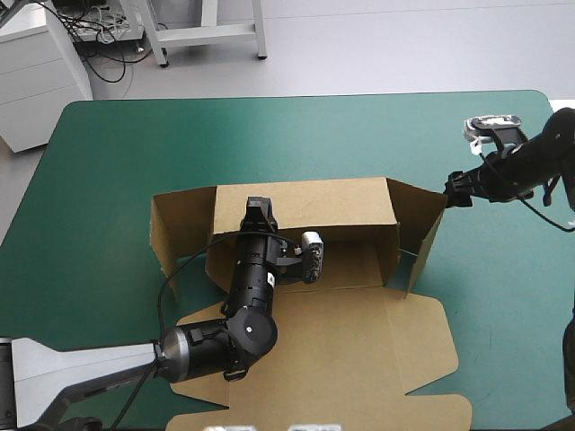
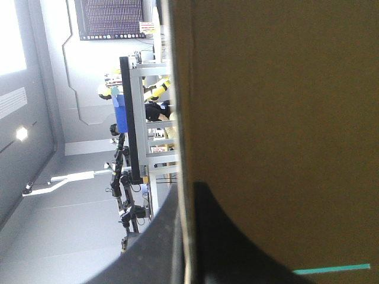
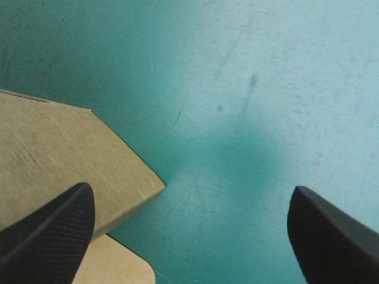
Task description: Fold the box
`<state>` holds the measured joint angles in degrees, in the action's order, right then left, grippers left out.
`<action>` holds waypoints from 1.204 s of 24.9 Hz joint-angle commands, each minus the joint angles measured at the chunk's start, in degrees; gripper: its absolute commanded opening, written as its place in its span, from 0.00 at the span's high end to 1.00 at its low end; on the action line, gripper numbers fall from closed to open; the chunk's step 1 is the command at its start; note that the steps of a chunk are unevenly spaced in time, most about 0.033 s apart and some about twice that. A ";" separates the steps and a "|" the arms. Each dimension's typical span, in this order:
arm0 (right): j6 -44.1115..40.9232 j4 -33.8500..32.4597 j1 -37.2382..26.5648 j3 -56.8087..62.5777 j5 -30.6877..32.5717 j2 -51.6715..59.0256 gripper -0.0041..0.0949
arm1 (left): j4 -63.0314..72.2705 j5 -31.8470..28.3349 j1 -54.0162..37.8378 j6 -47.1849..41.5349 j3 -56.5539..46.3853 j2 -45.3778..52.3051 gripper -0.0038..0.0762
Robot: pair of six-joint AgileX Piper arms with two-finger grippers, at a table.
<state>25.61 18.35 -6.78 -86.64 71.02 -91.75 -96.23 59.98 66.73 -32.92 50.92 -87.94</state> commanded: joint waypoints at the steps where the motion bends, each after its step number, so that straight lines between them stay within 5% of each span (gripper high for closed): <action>1: 4.15 6.10 -0.33 0.74 -1.31 2.66 0.14 | -6.53 1.12 0.31 -0.50 1.37 1.96 0.99; 11: 5.44 7.74 -0.33 5.79 -3.35 3.28 0.21 | -6.53 1.14 0.31 -0.50 1.37 1.96 0.99; 16: 11.80 9.03 -0.33 11.25 -3.25 5.81 0.21 | -6.53 1.25 0.31 -0.50 1.37 1.96 0.99; 21: 25.60 17.33 -0.33 14.45 0.44 9.58 0.21 | -6.53 1.25 0.31 -0.50 1.37 1.96 0.99; 30: 28.37 22.22 0.16 20.57 0.44 9.67 0.24 | -6.53 1.25 0.31 -0.50 1.37 1.96 0.99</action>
<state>51.99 35.87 -6.78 -66.64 69.80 -84.23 -96.36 59.47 66.73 -32.92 50.92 -87.94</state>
